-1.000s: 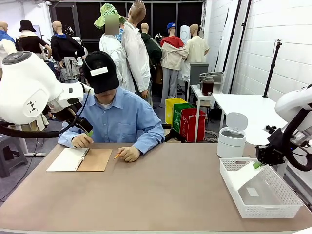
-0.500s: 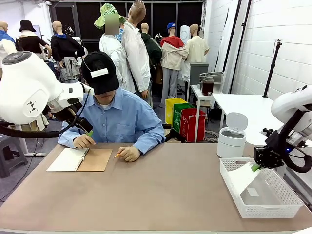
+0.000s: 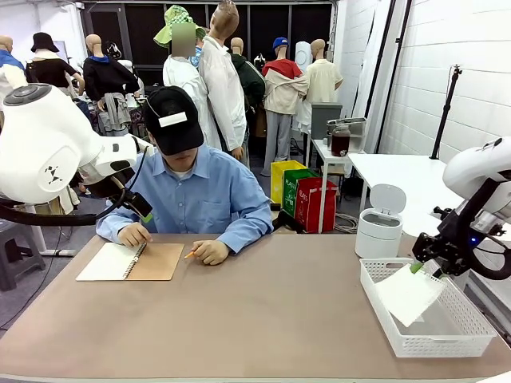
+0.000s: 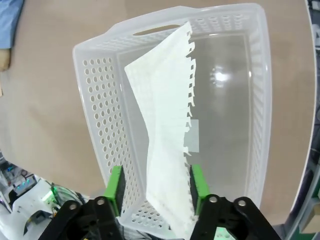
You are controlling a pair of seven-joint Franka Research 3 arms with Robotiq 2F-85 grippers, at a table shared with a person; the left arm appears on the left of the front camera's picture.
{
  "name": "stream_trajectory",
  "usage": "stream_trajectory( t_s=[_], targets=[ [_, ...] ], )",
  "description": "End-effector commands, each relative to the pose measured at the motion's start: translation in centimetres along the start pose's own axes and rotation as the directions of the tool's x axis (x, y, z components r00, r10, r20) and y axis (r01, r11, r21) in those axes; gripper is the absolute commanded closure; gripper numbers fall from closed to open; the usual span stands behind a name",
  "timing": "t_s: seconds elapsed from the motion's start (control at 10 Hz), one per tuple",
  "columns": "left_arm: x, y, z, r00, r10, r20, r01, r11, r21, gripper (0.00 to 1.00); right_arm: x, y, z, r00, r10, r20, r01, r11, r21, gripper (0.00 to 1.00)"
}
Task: Sort the paper based on its condition.
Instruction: If a person hands you a paper, place it in the Organizing basket , and if it's crumpled, put it in the Trash can.
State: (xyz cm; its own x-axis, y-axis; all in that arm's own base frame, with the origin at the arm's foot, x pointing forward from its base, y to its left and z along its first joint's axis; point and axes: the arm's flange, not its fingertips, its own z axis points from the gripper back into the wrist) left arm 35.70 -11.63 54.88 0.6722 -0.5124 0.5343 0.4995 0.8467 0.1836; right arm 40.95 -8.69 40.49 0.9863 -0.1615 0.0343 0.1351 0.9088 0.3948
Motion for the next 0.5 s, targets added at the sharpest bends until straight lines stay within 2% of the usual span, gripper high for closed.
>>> stream_trajectory(
  t_s=[0.0, 0.2, 0.4],
  targets=[
    [0.0, 0.0, 0.0, 1.0, 0.002, 0.001, -0.002, 1.0, -0.002, 0.0, 0.0, 0.5, 0.9, 0.999, -0.03, -0.017, 0.029, 0.998, -0.048, 0.0],
    [0.0, 0.0, 0.0, 1.0, 0.002, 0.001, -0.002, 1.0, -0.002, 0.0, -0.3, 1.3, 2.1, 0.999, -0.044, -0.002, 0.043, 0.997, -0.064, 0.0],
    [0.0, 0.0, 0.0, 1.0, 0.002, 0.001, -0.002, 1.0, -0.002, 0.0, -1.0, 2.3, 4.6, 0.998, -0.061, 0.021, 0.064, 0.99, -0.128, 0.0]
  ],
)
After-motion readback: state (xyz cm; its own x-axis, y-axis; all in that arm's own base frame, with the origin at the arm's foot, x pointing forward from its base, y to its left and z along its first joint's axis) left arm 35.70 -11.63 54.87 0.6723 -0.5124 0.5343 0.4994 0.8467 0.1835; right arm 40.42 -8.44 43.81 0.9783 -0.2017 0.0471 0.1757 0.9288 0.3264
